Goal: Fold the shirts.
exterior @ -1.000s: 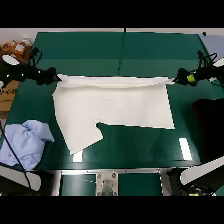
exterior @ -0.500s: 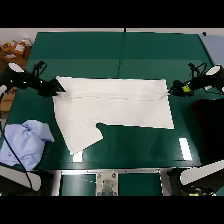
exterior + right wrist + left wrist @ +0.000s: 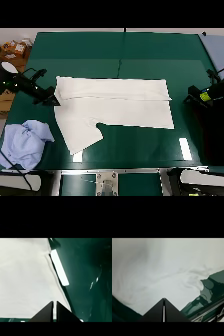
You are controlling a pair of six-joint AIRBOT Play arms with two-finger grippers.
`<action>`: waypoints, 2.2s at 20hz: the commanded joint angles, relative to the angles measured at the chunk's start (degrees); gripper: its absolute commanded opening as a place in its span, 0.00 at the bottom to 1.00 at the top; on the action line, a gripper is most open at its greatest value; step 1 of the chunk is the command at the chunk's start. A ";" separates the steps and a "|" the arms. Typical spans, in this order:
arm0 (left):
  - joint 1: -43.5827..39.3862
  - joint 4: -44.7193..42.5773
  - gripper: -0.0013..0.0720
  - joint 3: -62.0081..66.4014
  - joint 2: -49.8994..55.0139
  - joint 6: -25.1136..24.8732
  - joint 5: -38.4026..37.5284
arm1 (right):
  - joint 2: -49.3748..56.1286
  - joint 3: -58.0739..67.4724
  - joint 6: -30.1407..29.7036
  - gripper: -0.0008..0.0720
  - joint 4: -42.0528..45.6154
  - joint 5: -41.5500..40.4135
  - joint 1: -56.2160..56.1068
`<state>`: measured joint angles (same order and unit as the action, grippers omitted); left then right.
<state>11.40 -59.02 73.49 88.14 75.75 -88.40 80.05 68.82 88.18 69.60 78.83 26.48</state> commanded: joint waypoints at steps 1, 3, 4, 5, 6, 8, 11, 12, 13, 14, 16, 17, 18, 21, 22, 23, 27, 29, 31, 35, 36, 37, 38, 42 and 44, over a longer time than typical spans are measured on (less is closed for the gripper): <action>-0.02 -6.21 0.05 -11.56 -11.63 3.17 1.97 | -12.44 -14.12 5.11 0.03 0.07 -2.89 1.90; -0.02 -8.50 0.05 -22.16 -21.79 6.51 7.48 | -20.09 -22.82 6.05 0.05 -0.44 -4.17 1.79; -0.02 -8.48 0.05 -26.47 -25.75 7.61 9.77 | -22.93 -26.62 6.43 0.16 -1.64 -4.46 1.75; -0.04 -8.33 0.12 -30.36 -28.87 8.94 11.58 | -25.09 -30.21 6.34 0.45 -3.56 -4.52 1.75; -0.04 -8.13 0.54 -33.24 -30.69 10.21 13.00 | -26.27 -33.07 6.32 0.69 -4.59 -5.18 1.73; -0.09 -7.56 0.82 -38.16 -31.43 11.87 15.26 | -26.56 -37.90 6.34 0.70 -5.62 -9.09 1.70; -1.62 -2.32 0.82 -45.29 -31.30 11.30 21.79 | -26.21 -44.61 6.27 0.70 -13.99 -17.18 1.68; -2.86 -0.90 0.82 -47.34 -31.30 11.21 24.11 | -25.49 -46.53 5.60 0.70 -17.90 -20.48 1.66; -4.50 0.07 0.82 -49.48 -31.30 11.23 26.51 | -24.59 -48.13 5.11 0.70 -20.59 -23.65 1.64; -5.95 0.85 0.82 -51.30 -31.30 11.32 28.65 | -23.43 -49.16 4.11 0.70 -22.77 -26.12 1.64; -7.78 4.31 0.82 -53.72 -31.30 11.43 33.62 | -20.24 -49.59 1.64 0.70 -27.76 -29.79 0.92; -7.82 6.71 0.82 -53.96 -31.30 11.19 35.58 | -18.62 -49.59 -0.44 0.70 -31.28 -31.52 0.04; -7.82 8.55 0.82 -53.94 -31.30 10.80 37.70 | -17.29 -49.57 -2.62 0.70 -34.60 -33.51 -0.90; -7.80 11.17 0.60 -53.94 -31.30 10.64 42.64 | -14.01 -49.29 -6.86 0.68 -41.94 -38.93 -3.89; -7.82 12.63 0.41 -53.94 -31.30 9.42 43.45 | -13.29 -49.07 -7.58 0.68 -42.95 -39.50 -4.39; -7.80 15.06 0.13 -53.94 -31.30 6.45 43.76 | -12.83 -48.94 -7.87 0.68 -43.28 -39.78 -4.61; -7.80 18.29 0.05 -51.49 -31.32 0.68 40.54 | -12.85 -48.78 -9.51 0.03 -43.52 -40.87 -4.55; -7.80 12.63 0.05 -47.71 -31.39 1.57 32.35 | -12.94 -48.35 -13.70 0.03 -42.75 -37.59 -4.35; -7.82 6.12 0.05 -44.26 -31.80 4.59 24.57 | -14.23 -48.24 -13.66 0.03 -39.52 -32.98 -3.19; -7.80 -0.87 0.05 -42.27 -41.46 9.81 15.17 | -23.19 -48.19 -7.74 0.03 -27.26 -23.54 2.49; -7.80 -1.11 0.05 -41.53 -44.52 10.64 13.79 | -26.25 -48.19 -5.75 0.03 -23.80 -20.98 3.96; -7.82 -1.07 0.05 -40.52 -46.80 11.52 13.75 | -29.07 -48.19 -4.48 0.03 -21.51 -18.62 5.01; -7.82 -1.03 0.05 -39.23 -48.17 11.87 13.81 | -31.61 -48.19 -4.13 0.03 -20.90 -17.00 5.46; -7.80 3.63 0.05 -35.26 -46.66 10.03 16.41 | -34.97 -45.46 -4.46 0.03 -26.75 -15.82 5.25; -7.80 4.76 0.05 -32.39 -43.36 8.09 19.47 | -33.75 -41.86 -4.61 0.03 -27.87 -17.46 3.19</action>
<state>3.60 -56.42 37.89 42.89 85.76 -71.77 46.98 23.66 83.31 43.62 61.06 30.87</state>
